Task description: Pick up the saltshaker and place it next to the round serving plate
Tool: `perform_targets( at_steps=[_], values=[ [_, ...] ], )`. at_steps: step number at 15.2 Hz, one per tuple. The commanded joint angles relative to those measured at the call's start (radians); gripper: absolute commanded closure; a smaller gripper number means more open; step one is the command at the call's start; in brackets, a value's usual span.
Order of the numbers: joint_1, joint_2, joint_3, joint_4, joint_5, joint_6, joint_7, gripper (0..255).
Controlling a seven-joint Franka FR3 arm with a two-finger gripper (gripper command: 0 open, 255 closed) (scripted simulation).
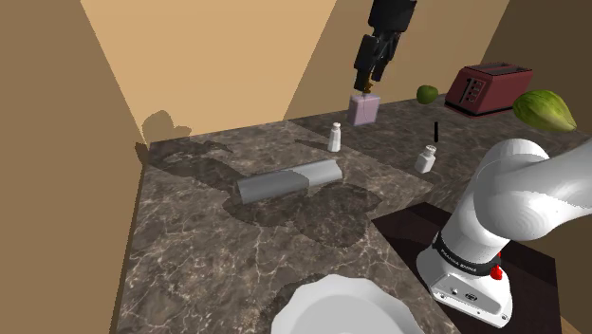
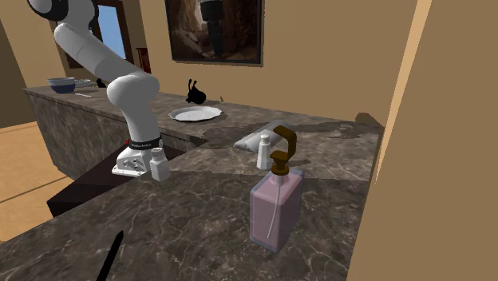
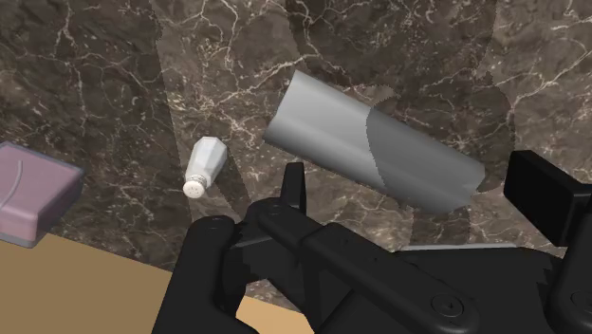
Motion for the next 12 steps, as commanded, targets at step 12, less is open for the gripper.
perform_targets(
  at_steps=[12],
  values=[
    [-0.039, 0.238, -0.155, -0.068, -0.071, 0.308, -0.174, 0]
  ],
)
